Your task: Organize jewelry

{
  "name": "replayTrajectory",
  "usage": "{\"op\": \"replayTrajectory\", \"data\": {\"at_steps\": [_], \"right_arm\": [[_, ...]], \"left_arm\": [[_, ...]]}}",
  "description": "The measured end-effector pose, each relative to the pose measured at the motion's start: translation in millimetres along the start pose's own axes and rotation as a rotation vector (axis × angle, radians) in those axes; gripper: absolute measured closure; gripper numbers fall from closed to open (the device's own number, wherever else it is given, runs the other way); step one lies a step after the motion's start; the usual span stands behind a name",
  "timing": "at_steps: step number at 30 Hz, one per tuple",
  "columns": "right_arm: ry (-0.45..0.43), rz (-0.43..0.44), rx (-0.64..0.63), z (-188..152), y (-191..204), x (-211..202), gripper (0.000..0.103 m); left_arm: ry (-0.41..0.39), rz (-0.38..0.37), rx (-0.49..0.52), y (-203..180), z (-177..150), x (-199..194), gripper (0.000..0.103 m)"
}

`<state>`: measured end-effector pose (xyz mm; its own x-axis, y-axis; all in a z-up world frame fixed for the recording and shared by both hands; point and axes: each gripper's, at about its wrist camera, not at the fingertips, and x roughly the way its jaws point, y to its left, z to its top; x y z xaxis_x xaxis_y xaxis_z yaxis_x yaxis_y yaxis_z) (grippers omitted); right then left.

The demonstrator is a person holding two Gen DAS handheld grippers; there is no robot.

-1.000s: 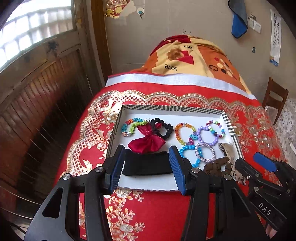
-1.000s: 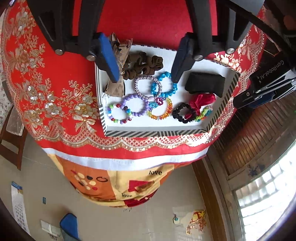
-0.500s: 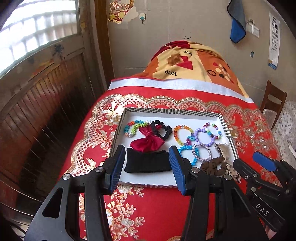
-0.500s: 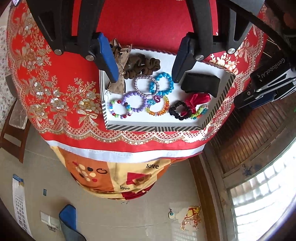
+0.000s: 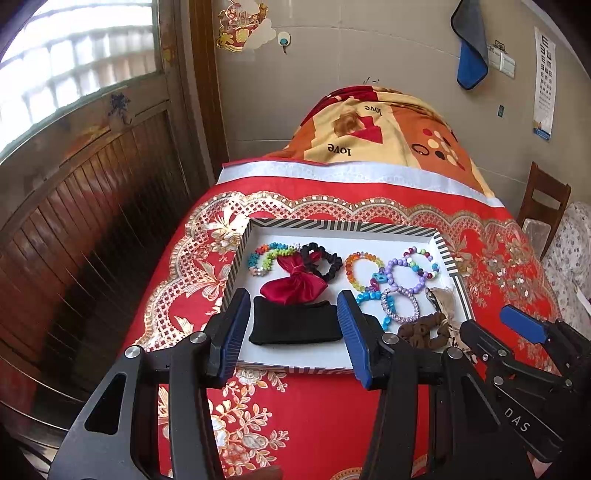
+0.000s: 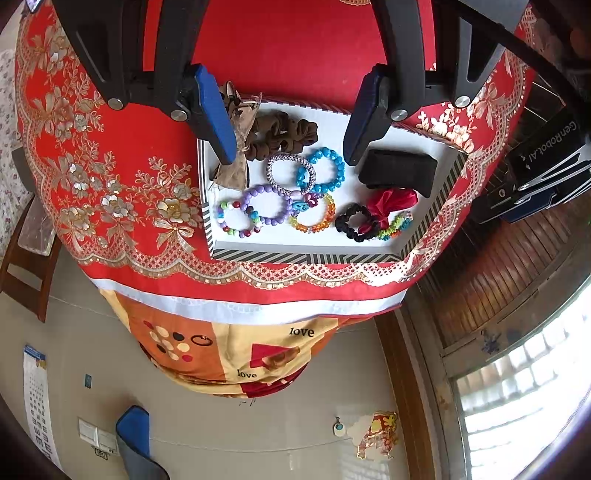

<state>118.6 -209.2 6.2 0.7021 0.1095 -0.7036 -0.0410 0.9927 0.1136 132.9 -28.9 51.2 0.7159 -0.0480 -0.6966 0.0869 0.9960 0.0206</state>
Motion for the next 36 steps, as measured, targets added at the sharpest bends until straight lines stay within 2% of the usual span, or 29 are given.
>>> {"op": "replayTrajectory", "data": {"at_steps": [36], "right_arm": [[0.028, 0.01, -0.003, -4.7, 1.7, 6.3, 0.045]], "left_arm": [[0.0, 0.004, 0.018, -1.4, -4.0, 0.3, 0.054]]}}
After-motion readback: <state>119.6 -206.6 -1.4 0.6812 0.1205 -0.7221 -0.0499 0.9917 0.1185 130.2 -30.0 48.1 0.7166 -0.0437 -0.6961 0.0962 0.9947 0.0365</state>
